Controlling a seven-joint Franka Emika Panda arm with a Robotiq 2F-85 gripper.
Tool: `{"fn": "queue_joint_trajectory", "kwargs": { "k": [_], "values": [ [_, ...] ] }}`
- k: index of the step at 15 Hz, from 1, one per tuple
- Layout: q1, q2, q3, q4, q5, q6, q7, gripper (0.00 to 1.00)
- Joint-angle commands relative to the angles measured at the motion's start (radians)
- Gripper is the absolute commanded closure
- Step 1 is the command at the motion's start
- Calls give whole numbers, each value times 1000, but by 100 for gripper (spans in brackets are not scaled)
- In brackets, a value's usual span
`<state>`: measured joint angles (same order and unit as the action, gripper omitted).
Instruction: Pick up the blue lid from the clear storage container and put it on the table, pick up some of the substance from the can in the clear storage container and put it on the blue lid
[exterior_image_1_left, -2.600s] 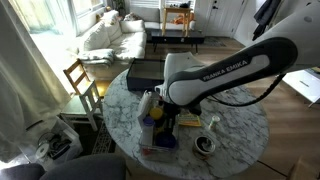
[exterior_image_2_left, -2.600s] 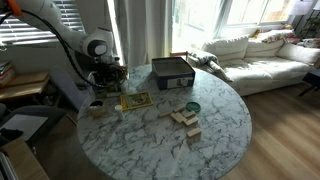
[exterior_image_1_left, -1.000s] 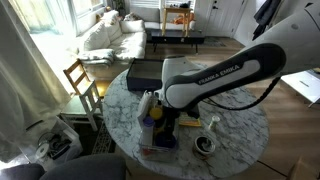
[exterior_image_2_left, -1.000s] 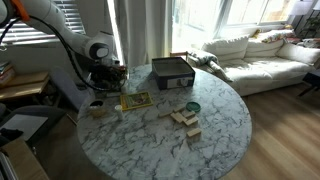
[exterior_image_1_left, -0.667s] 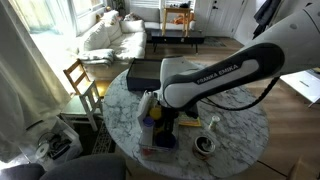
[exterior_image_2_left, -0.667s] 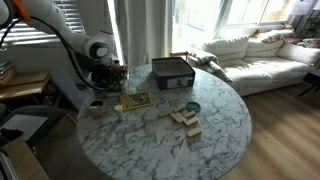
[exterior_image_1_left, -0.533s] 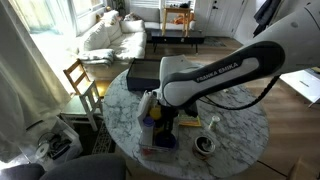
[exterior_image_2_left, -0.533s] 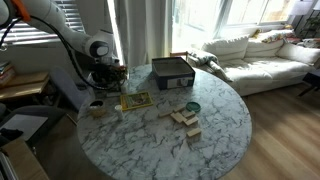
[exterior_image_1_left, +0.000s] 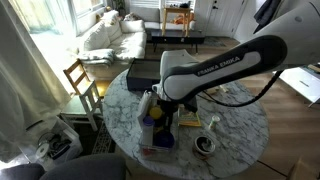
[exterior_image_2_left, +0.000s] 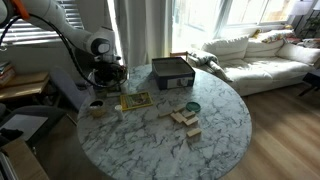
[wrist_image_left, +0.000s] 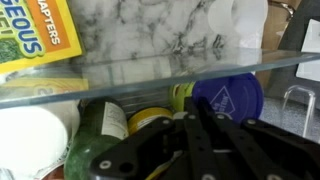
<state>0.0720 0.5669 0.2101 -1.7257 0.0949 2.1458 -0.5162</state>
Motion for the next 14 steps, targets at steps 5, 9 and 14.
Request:
{"fn": "queue_joint_trajectory", "kwargs": {
  "k": [5,9,14],
  "values": [
    [-22,-14,3,9,11,-36,6,99],
    [-29,-45,-2,5,10,-79,-1,99],
    [-44,-77,11,0,22,-95,-66,99]
  ]
}}
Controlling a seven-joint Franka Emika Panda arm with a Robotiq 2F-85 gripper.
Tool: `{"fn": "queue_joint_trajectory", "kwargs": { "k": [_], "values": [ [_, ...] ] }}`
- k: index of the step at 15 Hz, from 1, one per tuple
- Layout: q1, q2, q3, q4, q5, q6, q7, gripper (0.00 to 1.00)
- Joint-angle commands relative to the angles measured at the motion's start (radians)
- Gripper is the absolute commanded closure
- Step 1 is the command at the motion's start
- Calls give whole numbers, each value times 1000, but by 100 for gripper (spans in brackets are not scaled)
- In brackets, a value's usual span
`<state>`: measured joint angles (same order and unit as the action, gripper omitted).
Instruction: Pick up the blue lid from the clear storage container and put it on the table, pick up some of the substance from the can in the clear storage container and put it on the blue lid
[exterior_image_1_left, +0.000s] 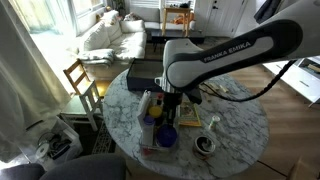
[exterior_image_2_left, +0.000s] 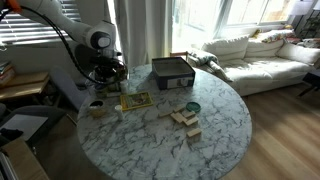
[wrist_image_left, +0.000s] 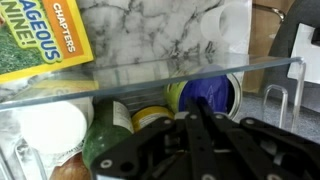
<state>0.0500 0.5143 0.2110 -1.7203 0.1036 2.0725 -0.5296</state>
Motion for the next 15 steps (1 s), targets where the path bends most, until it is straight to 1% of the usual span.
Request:
{"fn": "queue_joint_trajectory", "kwargs": {
  "k": [1,7,10,12,15],
  "values": [
    [-27,-34,13,-7,19,-23,-69,99],
    [-58,-127,6,-14,74,-62,-172,99],
    [-90,-195,5,-20,145,-88,-252,99],
    [-105,-246,-13,-30,186,-98,-282,99],
    [-122,-329,-63,-73,191,-89,-262,99]
  ]
}}
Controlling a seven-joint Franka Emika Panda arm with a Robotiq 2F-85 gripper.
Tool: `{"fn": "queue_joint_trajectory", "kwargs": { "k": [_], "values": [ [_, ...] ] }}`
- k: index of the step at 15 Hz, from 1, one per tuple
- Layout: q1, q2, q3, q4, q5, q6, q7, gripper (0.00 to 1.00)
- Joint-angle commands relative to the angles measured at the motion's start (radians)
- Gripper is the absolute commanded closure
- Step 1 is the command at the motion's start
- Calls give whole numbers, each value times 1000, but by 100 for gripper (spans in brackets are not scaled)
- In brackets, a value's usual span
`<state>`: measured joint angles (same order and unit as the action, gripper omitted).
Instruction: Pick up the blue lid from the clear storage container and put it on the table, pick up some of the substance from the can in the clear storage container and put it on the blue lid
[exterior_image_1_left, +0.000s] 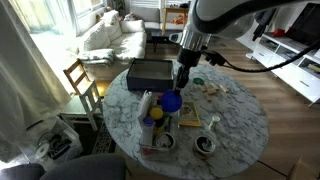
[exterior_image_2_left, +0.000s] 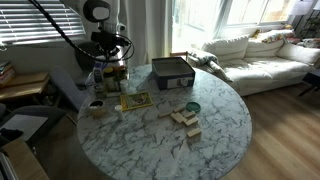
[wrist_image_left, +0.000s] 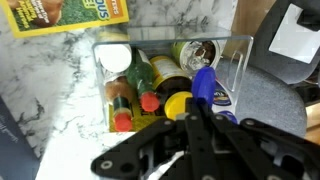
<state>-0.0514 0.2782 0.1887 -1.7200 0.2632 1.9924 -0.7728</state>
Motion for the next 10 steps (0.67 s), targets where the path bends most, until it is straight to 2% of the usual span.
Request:
{"fn": "queue_joint_trajectory", "kwargs": {
  "k": [1,6,10],
  "values": [
    [-24,-122,-65,-97,13,0,4,99],
    [-51,-229,-192,-248,-89,32,145,99],
    [-69,-236,-259,-352,-170,71,291,99]
  ]
}}
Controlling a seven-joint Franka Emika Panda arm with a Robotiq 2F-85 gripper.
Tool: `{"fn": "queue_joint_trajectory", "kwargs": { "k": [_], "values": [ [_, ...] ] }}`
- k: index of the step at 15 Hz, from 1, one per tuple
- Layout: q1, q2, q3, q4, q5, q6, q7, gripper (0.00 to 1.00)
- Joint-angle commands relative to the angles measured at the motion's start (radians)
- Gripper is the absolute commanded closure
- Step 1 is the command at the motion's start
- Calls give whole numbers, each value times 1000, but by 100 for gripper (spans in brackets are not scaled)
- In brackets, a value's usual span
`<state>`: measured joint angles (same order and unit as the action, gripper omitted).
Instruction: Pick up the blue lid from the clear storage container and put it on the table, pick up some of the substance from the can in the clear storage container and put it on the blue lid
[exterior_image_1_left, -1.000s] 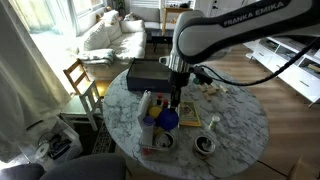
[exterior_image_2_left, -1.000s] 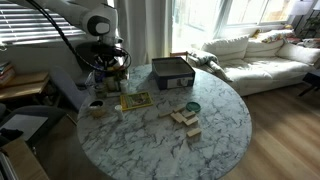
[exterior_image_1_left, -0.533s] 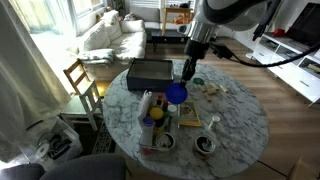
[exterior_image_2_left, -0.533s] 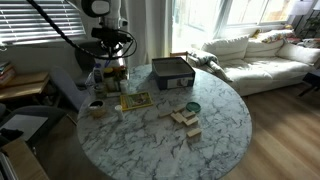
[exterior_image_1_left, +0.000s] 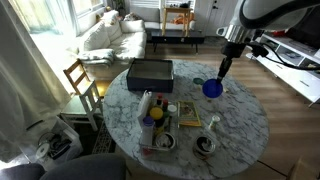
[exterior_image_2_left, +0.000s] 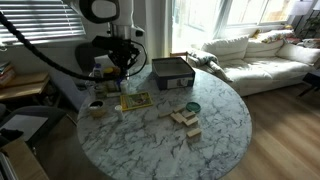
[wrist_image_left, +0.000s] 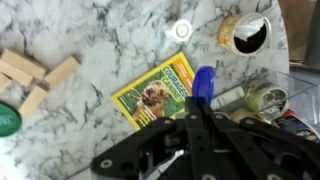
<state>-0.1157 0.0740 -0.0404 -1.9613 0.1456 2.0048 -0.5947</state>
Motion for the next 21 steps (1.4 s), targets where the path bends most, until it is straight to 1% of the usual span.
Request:
{"fn": "queue_joint_trajectory", "kwargs": {
  "k": [1,2,5,7,9,12,16,17,18,20,21],
  "values": [
    [-9,-19,-40,-133,-51,81,140,99],
    [-12,-4,-49,-157,-53,111,187,99],
    [-21,39,-68,-225,-23,267,301,99],
    [-23,67,-79,-255,-26,354,388,99],
    [-19,99,-92,-277,-58,418,494,99],
    [-17,143,-96,-293,-61,445,567,99],
    [-23,181,-88,-292,-31,442,592,99],
    [-22,187,-90,-289,-37,432,606,70],
    [-19,188,-93,-288,-46,428,616,69],
    [-11,180,-100,-288,-68,430,646,56],
    [-7,170,-102,-288,-80,431,663,47]
  ]
}}
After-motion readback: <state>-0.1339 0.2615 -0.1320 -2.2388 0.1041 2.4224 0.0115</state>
